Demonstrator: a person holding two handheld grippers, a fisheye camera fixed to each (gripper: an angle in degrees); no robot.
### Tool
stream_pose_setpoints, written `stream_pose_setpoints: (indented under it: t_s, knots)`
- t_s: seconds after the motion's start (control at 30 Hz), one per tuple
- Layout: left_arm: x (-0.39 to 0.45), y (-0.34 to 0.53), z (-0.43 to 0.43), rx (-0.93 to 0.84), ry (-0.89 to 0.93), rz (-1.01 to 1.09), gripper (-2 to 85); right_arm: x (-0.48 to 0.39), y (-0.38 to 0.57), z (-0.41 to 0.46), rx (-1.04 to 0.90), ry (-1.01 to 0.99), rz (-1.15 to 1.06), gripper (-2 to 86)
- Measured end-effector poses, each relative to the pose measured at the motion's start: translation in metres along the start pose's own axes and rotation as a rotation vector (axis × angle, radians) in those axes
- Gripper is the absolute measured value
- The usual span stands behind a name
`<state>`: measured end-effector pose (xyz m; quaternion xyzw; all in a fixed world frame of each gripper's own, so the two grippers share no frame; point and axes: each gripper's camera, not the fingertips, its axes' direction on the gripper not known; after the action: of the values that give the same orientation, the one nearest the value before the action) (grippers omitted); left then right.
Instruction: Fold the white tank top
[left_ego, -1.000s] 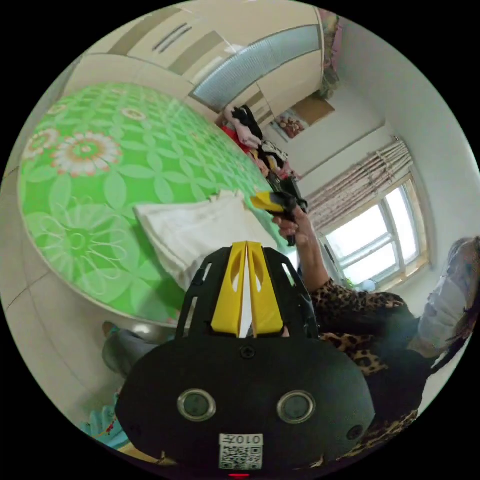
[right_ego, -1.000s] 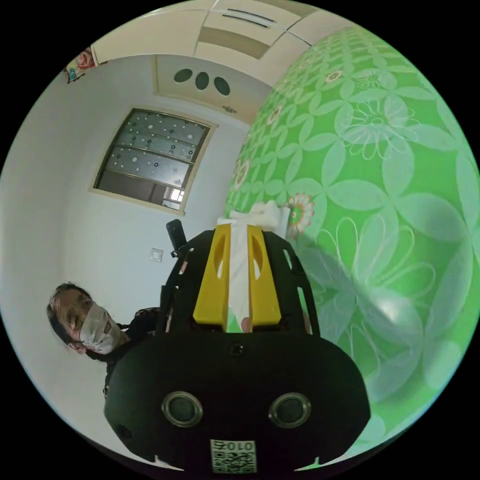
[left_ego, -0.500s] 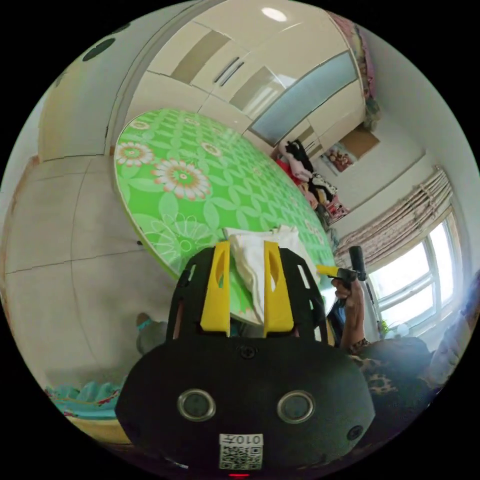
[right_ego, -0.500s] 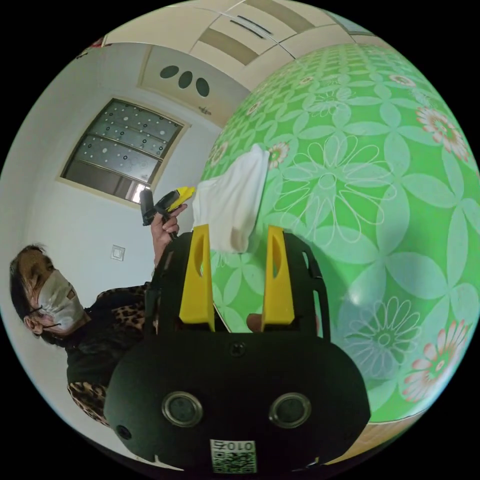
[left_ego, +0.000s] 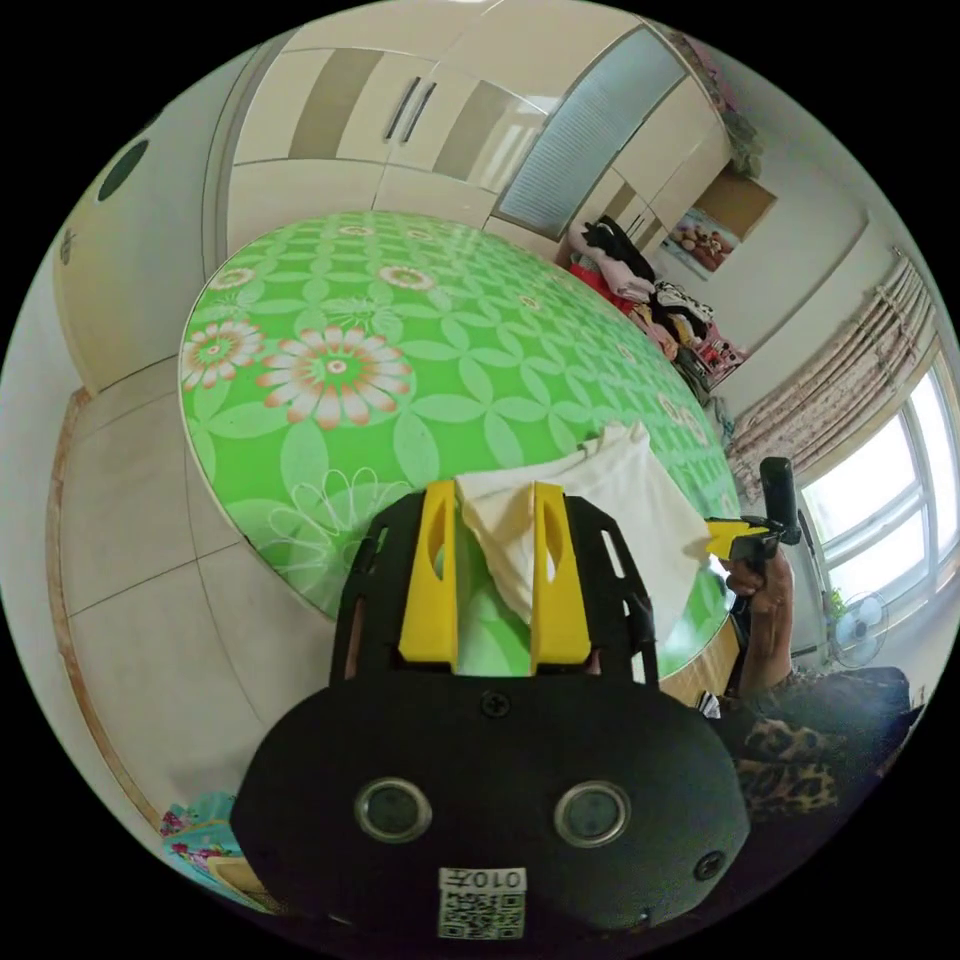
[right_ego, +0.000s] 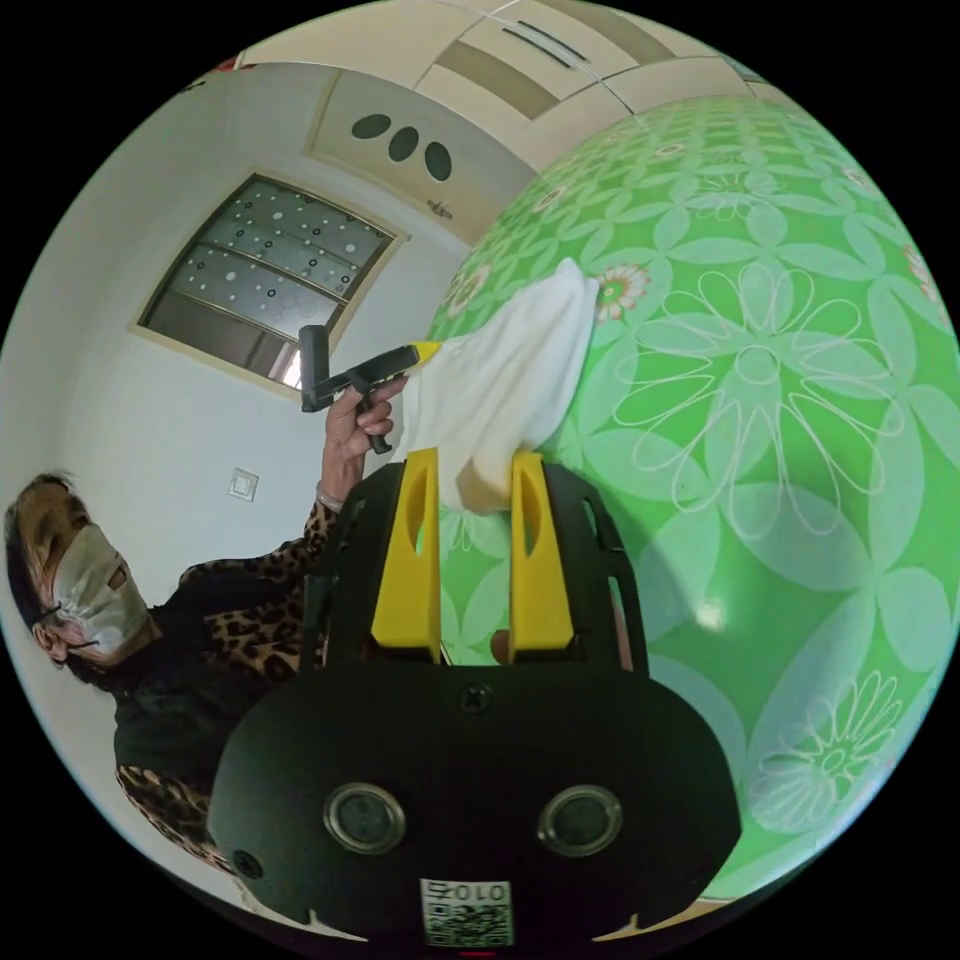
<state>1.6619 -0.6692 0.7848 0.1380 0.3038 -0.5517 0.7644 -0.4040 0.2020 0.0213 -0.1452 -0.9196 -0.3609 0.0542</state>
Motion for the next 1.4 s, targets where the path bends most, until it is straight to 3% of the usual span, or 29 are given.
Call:
stream_pose_setpoints:
  t_s: [0.2,0.37,0.7,0.8,0.9,1.13,1.4]
  knots:
    - [-0.013,0.002,0.004,0.029,0.032,-0.064,2.1,0.001,0.006,-0.005,-0.015,0.034,0.031,6.1]
    - [-0.011,0.033,0.001,0.049,0.204,-0.135,0.4,0.018,0.036,-0.038,0.023,-0.039,0.079,5.7]
    - [0.015,0.081,-0.007,0.087,0.147,-0.271,0.6,0.044,0.051,-0.063,-0.046,-0.277,0.033,5.7]
    - [0.018,0.095,-0.012,0.137,0.124,-0.315,1.3,0.046,0.046,-0.066,-0.088,-0.206,0.057,6.2]
    - [0.003,0.107,-0.011,0.179,0.224,-0.343,2.8,0.049,0.045,-0.066,-0.126,-0.256,0.044,7.4]
    - [-0.011,0.109,-0.010,0.158,0.458,-0.178,8.6,0.046,0.047,-0.110,0.146,-0.081,0.077,14.2]
    - [0.005,0.109,-0.009,0.124,0.313,-0.120,8.0,0.020,-0.014,-0.046,-0.109,0.043,-0.011,8.9]
